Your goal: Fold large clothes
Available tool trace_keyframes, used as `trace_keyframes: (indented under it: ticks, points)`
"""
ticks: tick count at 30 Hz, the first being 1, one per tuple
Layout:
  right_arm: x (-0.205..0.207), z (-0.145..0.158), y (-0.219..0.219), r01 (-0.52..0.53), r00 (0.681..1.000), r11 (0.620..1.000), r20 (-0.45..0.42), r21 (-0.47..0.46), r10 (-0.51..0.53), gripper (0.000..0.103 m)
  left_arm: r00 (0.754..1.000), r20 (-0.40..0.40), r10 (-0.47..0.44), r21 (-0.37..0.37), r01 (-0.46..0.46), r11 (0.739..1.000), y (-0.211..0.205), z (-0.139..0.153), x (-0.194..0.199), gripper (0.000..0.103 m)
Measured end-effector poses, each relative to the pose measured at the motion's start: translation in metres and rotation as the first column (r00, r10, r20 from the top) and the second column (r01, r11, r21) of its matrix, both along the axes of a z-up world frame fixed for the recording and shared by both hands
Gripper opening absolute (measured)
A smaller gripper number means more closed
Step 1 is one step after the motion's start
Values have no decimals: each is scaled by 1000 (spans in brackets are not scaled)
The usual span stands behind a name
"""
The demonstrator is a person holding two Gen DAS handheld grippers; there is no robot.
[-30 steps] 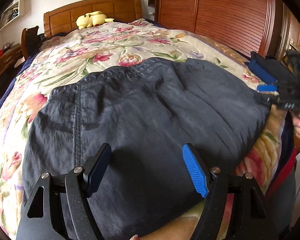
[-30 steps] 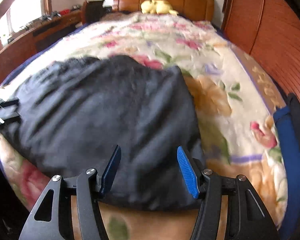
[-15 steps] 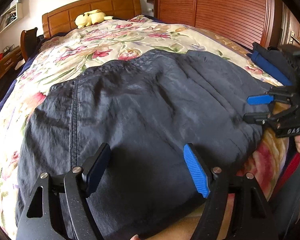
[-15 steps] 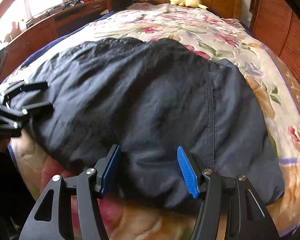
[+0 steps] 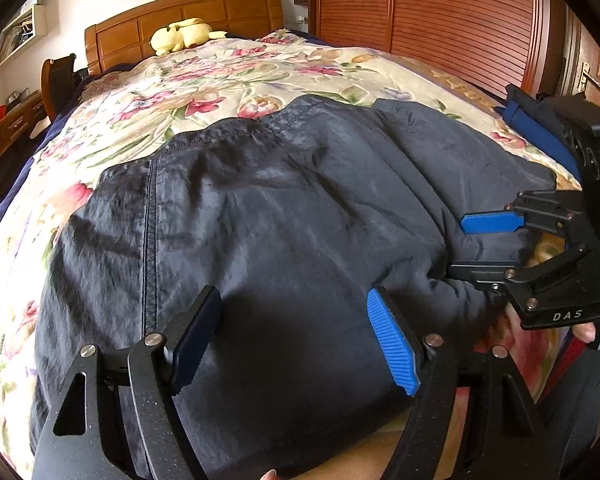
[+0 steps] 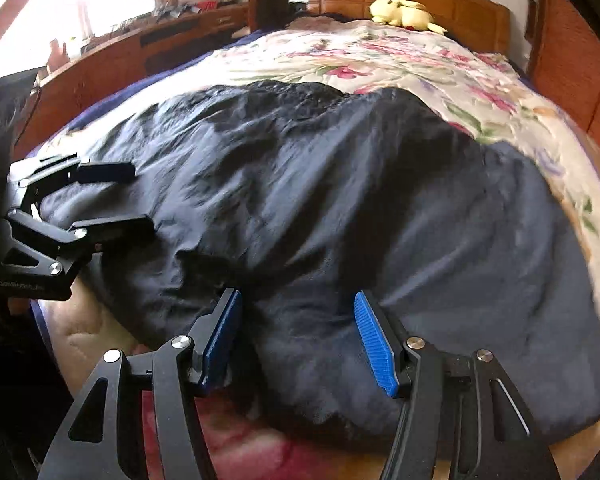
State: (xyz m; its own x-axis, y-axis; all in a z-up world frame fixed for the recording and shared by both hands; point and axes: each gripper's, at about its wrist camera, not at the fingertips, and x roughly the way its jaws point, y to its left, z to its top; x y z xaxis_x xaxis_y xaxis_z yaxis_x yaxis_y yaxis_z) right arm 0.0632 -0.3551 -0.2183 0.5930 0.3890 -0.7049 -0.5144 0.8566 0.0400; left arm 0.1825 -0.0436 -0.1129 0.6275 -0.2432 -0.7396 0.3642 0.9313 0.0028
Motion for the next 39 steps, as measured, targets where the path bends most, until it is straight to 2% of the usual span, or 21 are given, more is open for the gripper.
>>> trace_keyframes:
  ticks: [4,10,14,19,22,27,39]
  points:
    - [-2,-7,6,-3,999,1000,41,-9,3,60,1000,6,4,-5,-4,1000,3,4,-3,76]
    - [-10,-15,-7,-13,996,999,86,42,10,61,997,44,57,-46,-55,997,27,21,-26,76]
    - [-18,-22,-13,-13,992,997,129,76,3,61,987,56,153,-72,-149,986,60,32,-42,76]
    - [-23,-28,-17,-19,988,996,152,88,5,61,956,64,287,-55,-284,957,102,36,-55,76]
    - [-25,-27,-17,-21,987,996,159,88,6,61,935,41,351,-42,-350,936,127,32,-60,76]
    - [-32,-28,-18,-24,984,996,177,90,8,61,912,-4,409,-37,-409,912,149,20,-63,76]
    - [-33,-26,-24,-37,984,994,177,103,18,61,902,-80,424,5,-425,905,151,-7,-63,76]
